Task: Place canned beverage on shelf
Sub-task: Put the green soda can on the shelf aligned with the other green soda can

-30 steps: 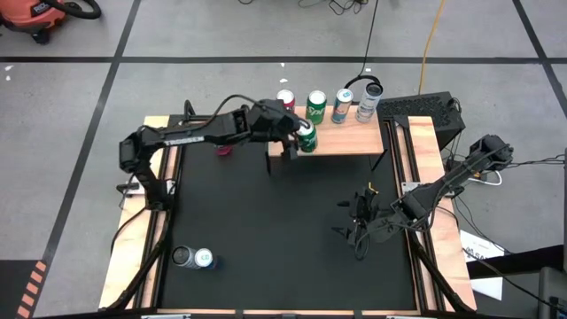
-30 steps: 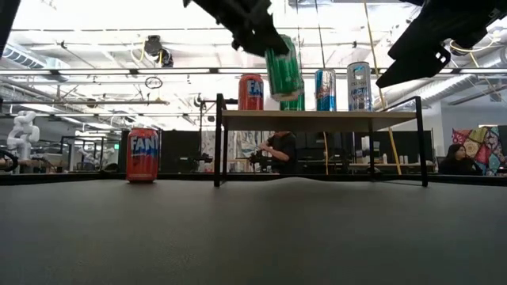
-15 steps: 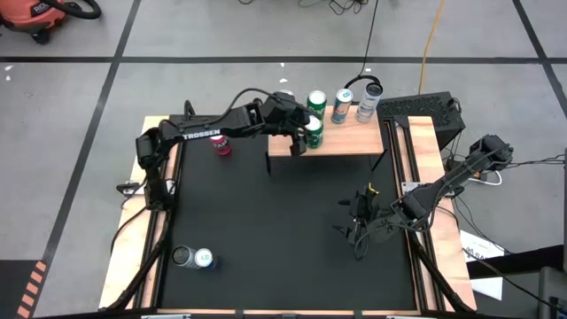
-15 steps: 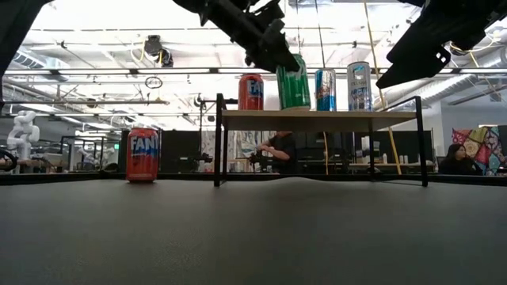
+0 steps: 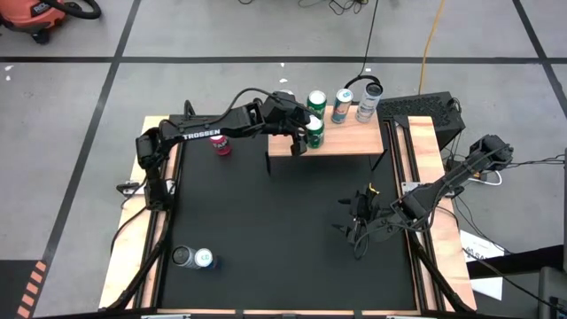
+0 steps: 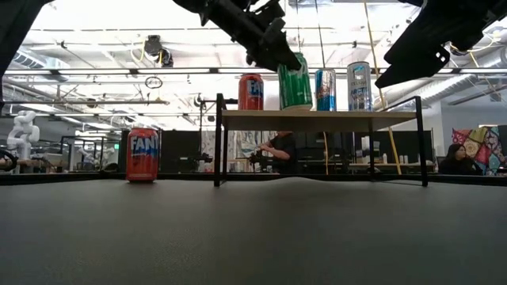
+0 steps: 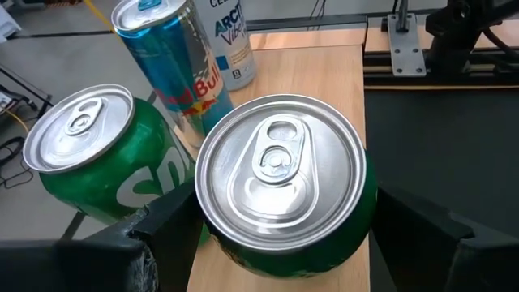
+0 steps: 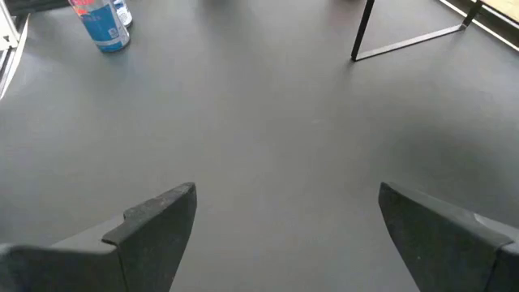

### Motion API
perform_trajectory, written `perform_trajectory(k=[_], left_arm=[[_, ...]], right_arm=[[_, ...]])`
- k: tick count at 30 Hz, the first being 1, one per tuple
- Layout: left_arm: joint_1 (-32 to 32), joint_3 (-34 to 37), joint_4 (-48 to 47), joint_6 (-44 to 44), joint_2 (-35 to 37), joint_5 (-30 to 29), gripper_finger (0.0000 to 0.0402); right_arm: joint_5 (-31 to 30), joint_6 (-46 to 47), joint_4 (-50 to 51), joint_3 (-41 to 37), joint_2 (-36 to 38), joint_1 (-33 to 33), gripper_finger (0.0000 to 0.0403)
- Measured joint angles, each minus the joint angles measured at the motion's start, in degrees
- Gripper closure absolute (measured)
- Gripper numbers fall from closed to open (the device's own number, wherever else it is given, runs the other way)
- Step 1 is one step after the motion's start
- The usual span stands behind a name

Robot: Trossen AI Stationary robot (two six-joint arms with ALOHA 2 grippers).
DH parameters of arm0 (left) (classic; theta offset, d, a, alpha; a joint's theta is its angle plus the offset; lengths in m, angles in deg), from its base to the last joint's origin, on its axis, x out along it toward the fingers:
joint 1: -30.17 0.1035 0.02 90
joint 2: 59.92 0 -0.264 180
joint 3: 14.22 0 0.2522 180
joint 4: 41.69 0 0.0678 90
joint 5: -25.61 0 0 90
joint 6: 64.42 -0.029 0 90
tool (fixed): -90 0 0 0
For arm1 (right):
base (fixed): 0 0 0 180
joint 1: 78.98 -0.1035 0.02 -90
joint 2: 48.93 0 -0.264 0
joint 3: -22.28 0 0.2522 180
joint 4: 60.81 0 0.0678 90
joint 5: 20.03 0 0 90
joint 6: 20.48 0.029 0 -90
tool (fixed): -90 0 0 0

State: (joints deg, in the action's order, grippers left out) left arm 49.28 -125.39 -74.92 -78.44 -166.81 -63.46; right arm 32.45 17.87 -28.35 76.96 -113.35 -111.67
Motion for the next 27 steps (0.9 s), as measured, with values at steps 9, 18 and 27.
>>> perform_trajectory(k=[9,18,27], left_arm=[[0.0,-0.05,2.15,-2.94,-1.75,0.55,0.01],[0.0,-0.1,0.41,-3.0,-0.71,0.5,0.0075],[0.03,-1.29,-0.81,-2.98,-0.3,-0.51,0.0032]], right_arm=[[0.0,1.31,-0.43,-0.02,0.0,0.0,0.0027],[0.0,1.55,-0.42,-0.04,0.0,-0.02,0.0027],[-0.22,1.75,-0.5,-0.04,0.0,-0.02,0.0027]])
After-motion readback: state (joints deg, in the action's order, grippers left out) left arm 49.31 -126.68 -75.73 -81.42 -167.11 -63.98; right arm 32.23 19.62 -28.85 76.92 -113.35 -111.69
